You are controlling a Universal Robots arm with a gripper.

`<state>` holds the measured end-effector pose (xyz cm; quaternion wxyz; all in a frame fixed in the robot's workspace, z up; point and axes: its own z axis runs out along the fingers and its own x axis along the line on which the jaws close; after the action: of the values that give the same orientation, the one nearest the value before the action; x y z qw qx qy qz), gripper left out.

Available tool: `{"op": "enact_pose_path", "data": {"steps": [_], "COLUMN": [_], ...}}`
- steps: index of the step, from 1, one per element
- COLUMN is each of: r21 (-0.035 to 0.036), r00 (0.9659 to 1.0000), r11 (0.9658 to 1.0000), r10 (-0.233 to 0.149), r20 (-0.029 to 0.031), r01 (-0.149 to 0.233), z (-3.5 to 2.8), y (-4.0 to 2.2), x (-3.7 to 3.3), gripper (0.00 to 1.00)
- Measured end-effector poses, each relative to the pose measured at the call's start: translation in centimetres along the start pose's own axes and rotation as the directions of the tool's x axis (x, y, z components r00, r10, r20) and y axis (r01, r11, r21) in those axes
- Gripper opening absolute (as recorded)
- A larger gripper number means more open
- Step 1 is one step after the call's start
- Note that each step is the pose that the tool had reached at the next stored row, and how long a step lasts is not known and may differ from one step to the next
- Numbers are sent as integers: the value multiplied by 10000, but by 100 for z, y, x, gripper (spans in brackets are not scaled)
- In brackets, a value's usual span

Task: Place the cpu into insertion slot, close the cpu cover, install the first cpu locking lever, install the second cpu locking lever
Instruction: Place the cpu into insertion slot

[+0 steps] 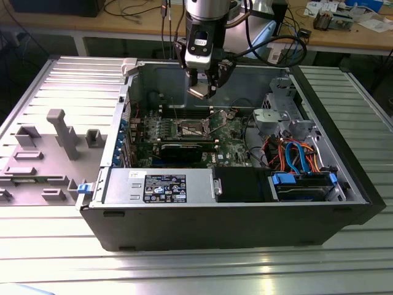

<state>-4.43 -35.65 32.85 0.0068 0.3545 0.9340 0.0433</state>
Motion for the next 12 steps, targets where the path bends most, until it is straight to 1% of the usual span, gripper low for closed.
{"op": "enact_pose_path", "data": {"steps": [12], "r21": [-2], "r00": [9999], "r11": [9999], "r10": [156], "r20": [14], "r01": [-156], "z": [0], "y": [0], "x": [0], "gripper": [55]}}
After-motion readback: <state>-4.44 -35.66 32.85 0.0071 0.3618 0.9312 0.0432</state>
